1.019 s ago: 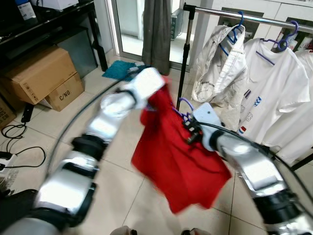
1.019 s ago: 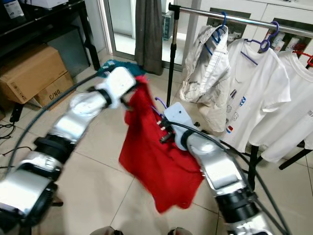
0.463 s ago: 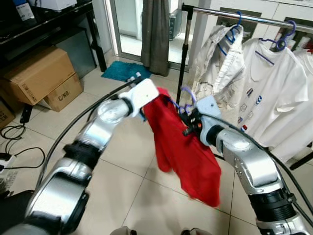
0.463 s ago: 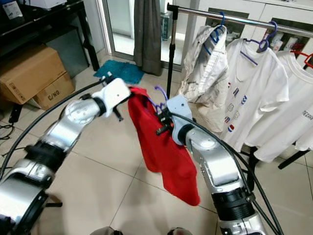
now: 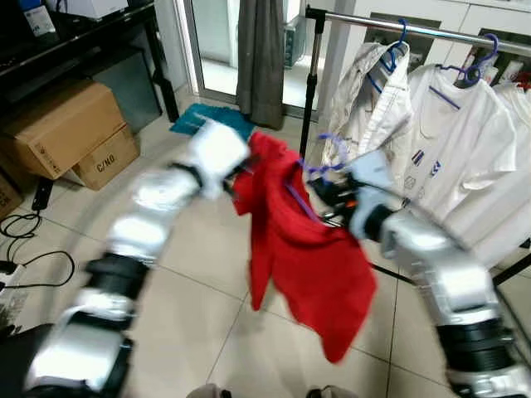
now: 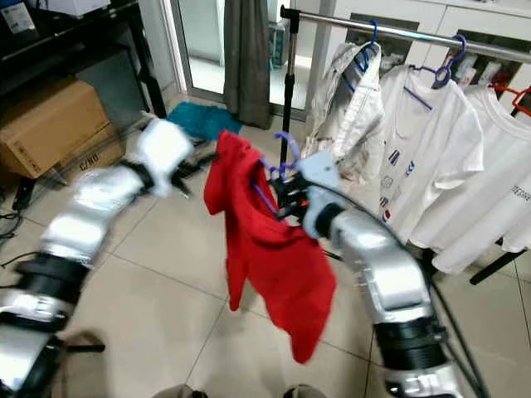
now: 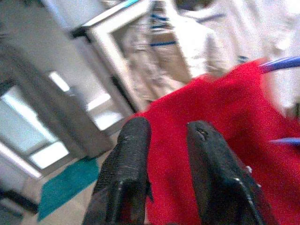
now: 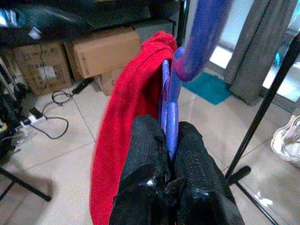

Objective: Hang hanger

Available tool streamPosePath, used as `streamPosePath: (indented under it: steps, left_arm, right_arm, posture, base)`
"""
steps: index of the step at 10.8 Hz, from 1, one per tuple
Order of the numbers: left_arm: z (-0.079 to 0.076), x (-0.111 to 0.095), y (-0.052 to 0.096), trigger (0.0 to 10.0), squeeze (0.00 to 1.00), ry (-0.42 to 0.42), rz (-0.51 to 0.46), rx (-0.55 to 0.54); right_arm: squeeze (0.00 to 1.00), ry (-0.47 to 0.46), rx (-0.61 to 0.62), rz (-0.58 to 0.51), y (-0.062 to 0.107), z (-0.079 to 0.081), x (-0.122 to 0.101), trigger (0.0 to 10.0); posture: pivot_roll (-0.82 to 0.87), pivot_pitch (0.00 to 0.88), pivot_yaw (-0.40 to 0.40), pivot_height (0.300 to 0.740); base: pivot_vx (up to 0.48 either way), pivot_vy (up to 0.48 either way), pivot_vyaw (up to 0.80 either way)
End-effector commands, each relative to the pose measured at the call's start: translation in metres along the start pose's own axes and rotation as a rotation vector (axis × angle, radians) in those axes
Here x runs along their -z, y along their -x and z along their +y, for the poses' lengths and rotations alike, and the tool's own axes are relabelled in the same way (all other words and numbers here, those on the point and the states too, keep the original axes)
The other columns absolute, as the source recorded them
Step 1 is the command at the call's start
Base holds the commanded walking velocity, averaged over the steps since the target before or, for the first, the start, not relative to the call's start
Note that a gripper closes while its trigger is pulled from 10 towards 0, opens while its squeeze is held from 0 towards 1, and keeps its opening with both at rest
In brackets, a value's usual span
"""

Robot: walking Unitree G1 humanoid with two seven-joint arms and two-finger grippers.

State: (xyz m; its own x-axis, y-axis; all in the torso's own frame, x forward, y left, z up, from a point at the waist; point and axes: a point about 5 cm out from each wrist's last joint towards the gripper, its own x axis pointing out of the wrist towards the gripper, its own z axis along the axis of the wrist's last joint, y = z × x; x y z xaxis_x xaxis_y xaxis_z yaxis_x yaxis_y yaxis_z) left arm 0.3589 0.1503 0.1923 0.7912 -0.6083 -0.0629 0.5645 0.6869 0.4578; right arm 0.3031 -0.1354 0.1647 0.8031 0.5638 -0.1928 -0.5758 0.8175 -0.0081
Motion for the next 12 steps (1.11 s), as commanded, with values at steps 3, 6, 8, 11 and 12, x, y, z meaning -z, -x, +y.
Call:
streamPosePath:
  steps: [3,6,8,11,12]
  left_arm:
    - [0.037,0.009,0.026,10.0,1.0,0.015,0.042,-0.137]
    - [0.037,0.02,0.028,10.0,1.0,0.069,0.052,-0.131]
    - [0.021,0.028,0.021,10.0,1.0,0.139,0.054,-0.042]
    - [0.005,0.038,0.011,10.0,0.0,0.222,0.069,0.037]
    - [0.003,0.039,0.009,8.5,0.0,0.232,0.072,0.041]
  right_arm:
    - [0.0,0.005,-0.108,-0.081,0.017,-0.008,-0.011,0.0]
    - [0.0,-0.077,-0.261,-0.193,0.033,-0.002,-0.024,0.0]
    - [0.0,-0.118,-0.372,-0.222,0.04,0.008,-0.028,0.0]
    - [0.0,-0.125,-0.452,-0.233,0.047,0.016,-0.028,0.0]
    - [0.0,-0.122,-0.453,-0.235,0.047,0.016,-0.029,0.0]
  posture:
    - [-0.12,0.0,0.004,0.74]
    - [-0.12,0.0,0.009,0.74]
    - [-0.12,0.0,0.014,0.74]
    - [-0.12,0.0,0.018,0.74]
    - [-0.13,0.0,0.024,0.74]
  base:
    - [0.0,0.0,0.0]
    - [0.0,0.0,0.0]
    - [0.0,0.0,0.0]
    - [0.0,0.0,0.0]
    - [0.0,0.0,0.0]
